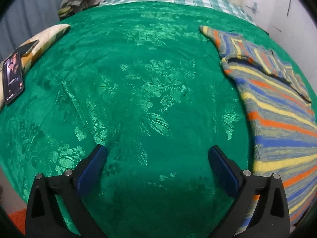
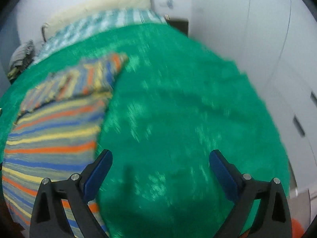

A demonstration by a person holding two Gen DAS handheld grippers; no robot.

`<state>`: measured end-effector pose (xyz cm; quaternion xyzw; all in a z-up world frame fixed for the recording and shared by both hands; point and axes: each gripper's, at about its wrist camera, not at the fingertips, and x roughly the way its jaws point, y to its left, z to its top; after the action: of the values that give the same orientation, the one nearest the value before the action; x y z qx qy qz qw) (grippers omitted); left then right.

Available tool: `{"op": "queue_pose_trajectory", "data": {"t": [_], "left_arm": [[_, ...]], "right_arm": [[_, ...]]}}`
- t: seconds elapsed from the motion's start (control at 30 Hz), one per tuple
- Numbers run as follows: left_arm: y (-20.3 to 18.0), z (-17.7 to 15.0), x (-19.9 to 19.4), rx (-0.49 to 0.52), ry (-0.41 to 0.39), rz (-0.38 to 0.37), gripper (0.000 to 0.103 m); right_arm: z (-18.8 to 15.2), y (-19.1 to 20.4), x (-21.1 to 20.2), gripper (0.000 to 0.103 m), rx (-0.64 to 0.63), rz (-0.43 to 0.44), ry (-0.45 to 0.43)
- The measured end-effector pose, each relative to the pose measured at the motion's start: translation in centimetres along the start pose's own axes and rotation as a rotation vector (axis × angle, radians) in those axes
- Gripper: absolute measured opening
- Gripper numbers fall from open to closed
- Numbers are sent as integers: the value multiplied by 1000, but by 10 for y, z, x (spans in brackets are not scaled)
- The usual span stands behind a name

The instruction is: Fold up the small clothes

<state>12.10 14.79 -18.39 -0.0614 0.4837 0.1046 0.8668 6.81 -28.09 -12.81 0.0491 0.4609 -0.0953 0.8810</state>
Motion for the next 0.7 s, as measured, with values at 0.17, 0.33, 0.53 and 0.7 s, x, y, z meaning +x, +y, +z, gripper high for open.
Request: {"op": "queue_pose_trajectory", "data": {"t": [0.17,0.33,0.53,0.7], "left_arm": [[0,-2,4,-2,-6,-8,103],[-2,-6,3,1,-21,11,103],[-2,-6,2,3,-15,10,103],[-2,-6,2,4,-12,11,103]], "right_arm": [[-10,-10,28,103,70,22,117],[-13,-8,30,103,59,12,120],[-15,-9,31,103,64,14,121],[-15,-6,33,103,52,5,123]]}}
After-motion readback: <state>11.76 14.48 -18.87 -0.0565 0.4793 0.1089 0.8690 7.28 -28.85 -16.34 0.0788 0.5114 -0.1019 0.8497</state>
